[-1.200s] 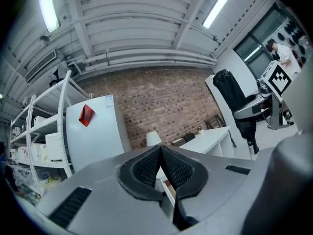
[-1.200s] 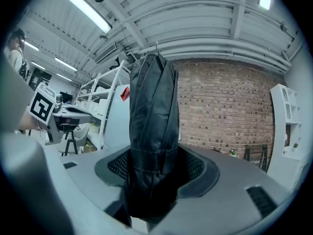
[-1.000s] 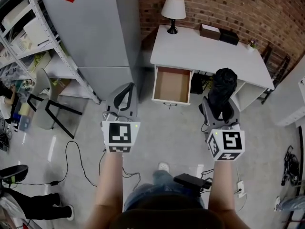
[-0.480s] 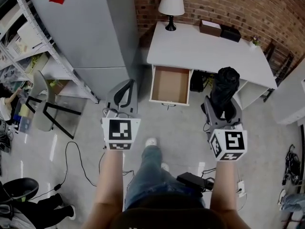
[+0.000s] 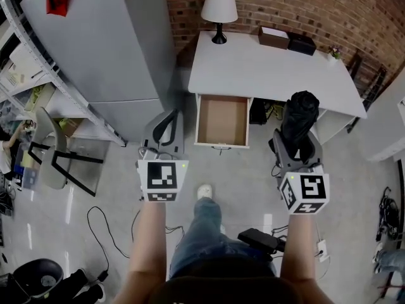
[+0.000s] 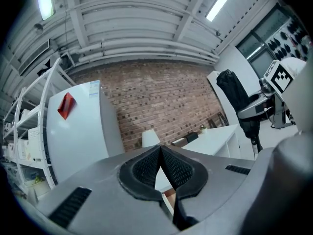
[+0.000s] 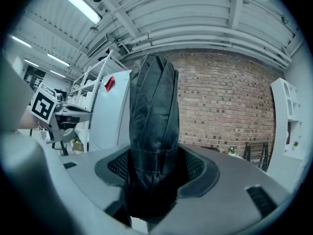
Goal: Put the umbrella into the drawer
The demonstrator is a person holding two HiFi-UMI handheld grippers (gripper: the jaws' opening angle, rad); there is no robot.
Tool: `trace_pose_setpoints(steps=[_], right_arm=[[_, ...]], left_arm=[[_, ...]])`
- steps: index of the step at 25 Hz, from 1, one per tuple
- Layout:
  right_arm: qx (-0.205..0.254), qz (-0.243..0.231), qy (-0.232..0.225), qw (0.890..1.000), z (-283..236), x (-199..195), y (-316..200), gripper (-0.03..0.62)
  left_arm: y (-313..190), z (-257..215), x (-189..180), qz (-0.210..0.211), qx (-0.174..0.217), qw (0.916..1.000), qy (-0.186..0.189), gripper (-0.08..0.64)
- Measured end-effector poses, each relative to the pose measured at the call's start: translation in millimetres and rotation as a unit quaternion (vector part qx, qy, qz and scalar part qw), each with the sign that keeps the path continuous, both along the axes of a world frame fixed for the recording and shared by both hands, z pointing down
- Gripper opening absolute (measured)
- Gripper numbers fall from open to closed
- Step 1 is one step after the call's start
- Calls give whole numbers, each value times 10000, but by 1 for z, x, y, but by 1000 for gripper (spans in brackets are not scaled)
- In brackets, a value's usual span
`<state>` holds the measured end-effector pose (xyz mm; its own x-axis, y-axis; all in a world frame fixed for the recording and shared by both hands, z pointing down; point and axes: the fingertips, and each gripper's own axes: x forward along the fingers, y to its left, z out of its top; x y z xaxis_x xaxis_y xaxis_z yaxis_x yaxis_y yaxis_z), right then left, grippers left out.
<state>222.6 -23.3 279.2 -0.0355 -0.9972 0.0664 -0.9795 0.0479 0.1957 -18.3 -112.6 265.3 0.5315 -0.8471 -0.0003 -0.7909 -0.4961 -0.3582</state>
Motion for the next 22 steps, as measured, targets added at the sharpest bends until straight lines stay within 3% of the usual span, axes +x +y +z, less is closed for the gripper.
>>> trace_pose_setpoints(steps=[15,22], right_arm=[[-285,-171,68,9994,8,-19,-180,242],[-675,-175,6,9976,44,-30,-245,242]], left_arm=[[-182,11,-15,-101,-208,9996,190,0],[-248,39,-24,-89,-481,9986,208,0]])
